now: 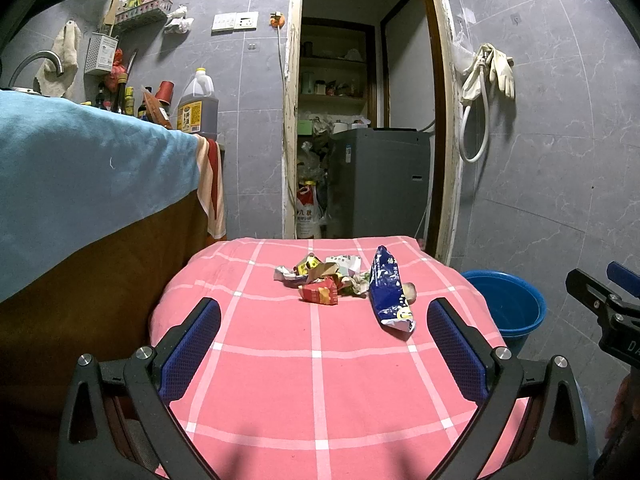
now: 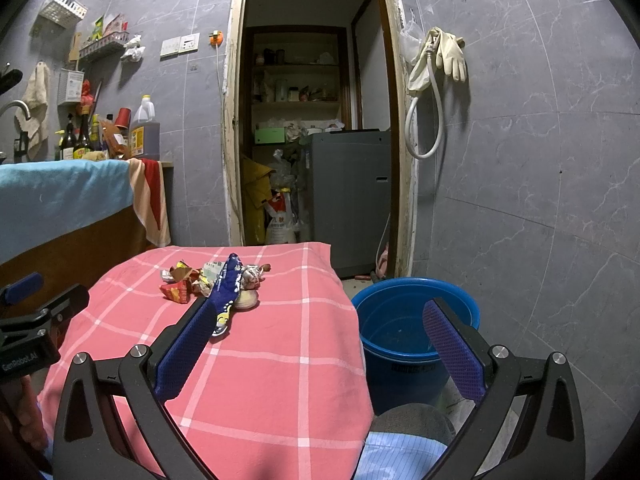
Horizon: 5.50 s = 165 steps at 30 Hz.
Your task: Collect trash
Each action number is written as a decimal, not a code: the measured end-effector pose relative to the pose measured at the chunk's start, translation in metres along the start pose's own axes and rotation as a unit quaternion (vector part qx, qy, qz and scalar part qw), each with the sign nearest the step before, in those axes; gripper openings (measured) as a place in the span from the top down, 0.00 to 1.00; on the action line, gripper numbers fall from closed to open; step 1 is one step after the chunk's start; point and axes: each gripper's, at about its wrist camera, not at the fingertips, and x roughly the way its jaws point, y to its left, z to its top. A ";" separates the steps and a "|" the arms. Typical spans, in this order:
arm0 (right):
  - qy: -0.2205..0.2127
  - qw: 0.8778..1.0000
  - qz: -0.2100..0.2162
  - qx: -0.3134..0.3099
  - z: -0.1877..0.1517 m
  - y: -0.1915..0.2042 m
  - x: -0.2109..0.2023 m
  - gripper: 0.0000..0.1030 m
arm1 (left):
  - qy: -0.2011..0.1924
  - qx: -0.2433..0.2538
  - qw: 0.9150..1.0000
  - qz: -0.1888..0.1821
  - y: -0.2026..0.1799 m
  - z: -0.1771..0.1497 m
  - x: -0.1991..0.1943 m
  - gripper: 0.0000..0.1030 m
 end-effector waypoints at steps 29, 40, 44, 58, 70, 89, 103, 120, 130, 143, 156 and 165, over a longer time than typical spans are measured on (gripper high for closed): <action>-0.033 0.999 0.026 -0.020 0.021 0.005 0.014 0.00 | -0.017 0.004 1.000 0.015 0.001 0.014 0.010 0.02; -0.039 0.995 0.064 -0.065 0.038 0.015 0.054 0.00 | -0.037 0.017 0.999 0.025 0.009 0.033 0.038 0.02; -0.031 0.994 0.069 -0.073 0.041 0.019 0.073 0.00 | -0.035 0.016 0.999 0.025 0.015 0.036 0.052 0.02; 0.078 0.984 0.104 -0.119 0.020 0.030 0.155 0.00 | 0.041 0.010 0.999 0.016 0.032 0.024 0.119 0.02; 0.186 0.961 0.132 -0.157 -0.001 0.041 0.207 0.10 | 0.160 -0.004 0.987 -0.013 0.038 0.011 0.179 0.04; 0.252 0.936 0.214 -0.121 -0.008 0.065 0.241 0.53 | 0.262 -0.051 0.960 -0.086 0.045 0.006 0.224 0.58; 0.236 0.943 0.225 -0.066 -0.010 0.043 0.215 0.65 | 0.264 -0.077 0.956 -0.105 0.039 0.007 0.201 0.65; 0.213 0.951 0.223 -0.034 -0.014 0.025 0.176 0.66 | 0.267 -0.114 0.951 -0.102 0.032 -0.005 0.158 0.84; 0.190 0.955 0.225 -0.020 -0.015 0.014 0.157 0.66 | 0.220 -0.096 0.963 -0.121 0.012 0.004 0.137 0.92; 0.045 0.983 0.176 -0.005 0.036 -0.028 0.114 0.66 | 0.066 -0.065 0.982 -0.166 -0.039 0.064 0.116 0.92; -0.069 0.996 0.052 0.016 0.081 -0.119 0.093 0.66 | -0.029 -0.026 0.958 -0.285 -0.153 0.100 0.141 0.92; -0.023 0.999 0.002 0.048 0.058 -0.166 0.117 0.65 | 0.068 -0.017 0.948 -0.309 -0.209 0.086 0.203 0.92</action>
